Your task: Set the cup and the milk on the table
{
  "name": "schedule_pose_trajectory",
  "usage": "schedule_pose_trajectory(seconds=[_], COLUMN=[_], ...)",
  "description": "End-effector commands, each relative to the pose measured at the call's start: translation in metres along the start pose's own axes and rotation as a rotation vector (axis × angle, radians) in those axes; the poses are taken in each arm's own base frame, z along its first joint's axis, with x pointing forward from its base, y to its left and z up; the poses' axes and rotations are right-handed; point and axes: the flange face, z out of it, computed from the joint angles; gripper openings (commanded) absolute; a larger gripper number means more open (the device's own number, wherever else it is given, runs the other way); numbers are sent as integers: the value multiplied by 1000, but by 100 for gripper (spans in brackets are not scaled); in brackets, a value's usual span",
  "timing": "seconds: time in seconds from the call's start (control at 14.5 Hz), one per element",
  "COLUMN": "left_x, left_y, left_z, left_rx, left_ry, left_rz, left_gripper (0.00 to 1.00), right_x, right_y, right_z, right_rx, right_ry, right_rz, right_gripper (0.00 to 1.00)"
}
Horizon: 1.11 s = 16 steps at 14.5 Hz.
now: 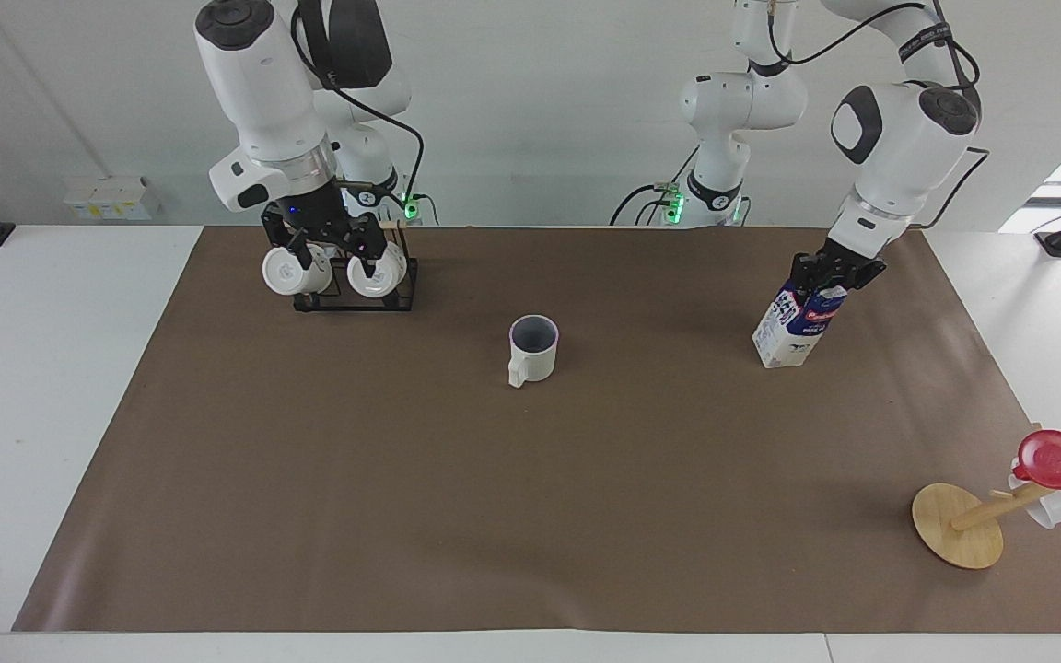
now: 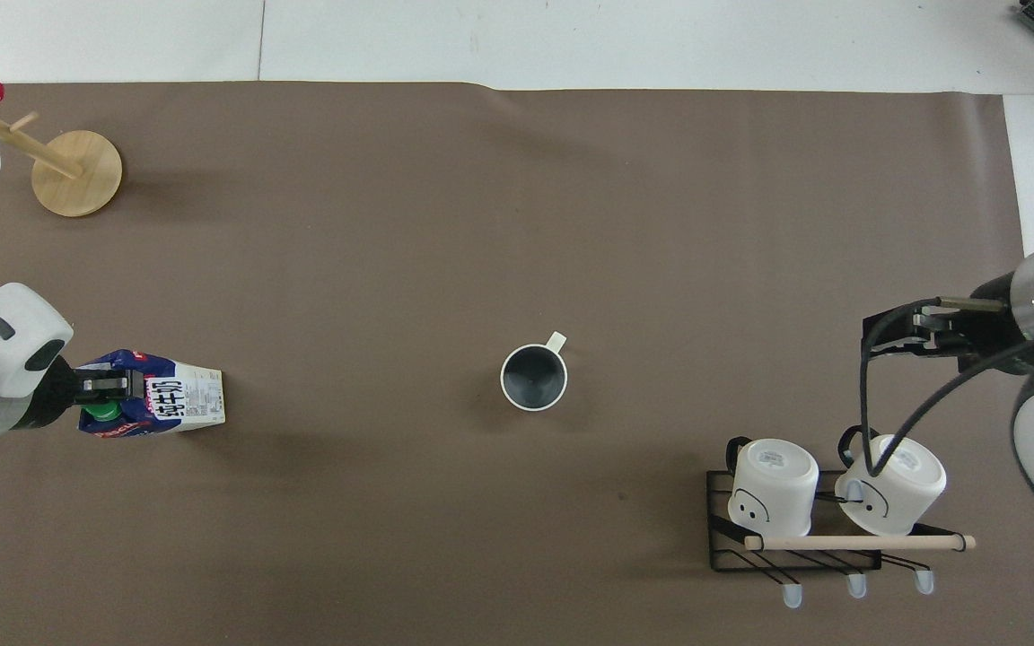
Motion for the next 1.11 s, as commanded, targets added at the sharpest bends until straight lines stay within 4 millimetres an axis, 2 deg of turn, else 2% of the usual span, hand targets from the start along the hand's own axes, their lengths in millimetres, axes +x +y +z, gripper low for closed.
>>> schedule_pose_trajectory(seconds=[0.0, 0.14, 0.28, 0.41, 0.55, 0.69, 0.76, 0.9, 1.04], left_x=[4, 1, 0, -1, -6, -7, -11, -20, -27], left_y=[22, 61, 108, 151, 193, 213, 223, 245, 269], left_z=[-25, -27, -27, -34, -39, -46, -46, -38, -28], left_rx=[19, 15, 9, -1, -14, -27, -36, -35, -42], left_ry=[-2, -4, 4, 20, 37, 51, 56, 44, 46], left_rz=[-29, -45, -58, -76, -70, -67, -56, -72, -99], left_gripper=[37, 37, 37, 37, 37, 38, 38, 39, 40], right_x=[-4, -3, -1, 3, 7, 5, 3, -4, -14], right_y=[31, 49, 64, 63, 62, 57, 56, 56, 58], right_z=[0, 0, -2, -12, -41, -52, -68, -96, -111], right_rx=[24, 26, 29, 15, 14, 10, 14, 11, 8], right_ry=[-13, -18, -11, 25, 80, 102, 126, 148, 139], right_rz=[-23, -20, -31, -39, -39, -49, -51, -53, -59], right_gripper=[100, 100, 100, 100, 100, 100, 100, 100, 100])
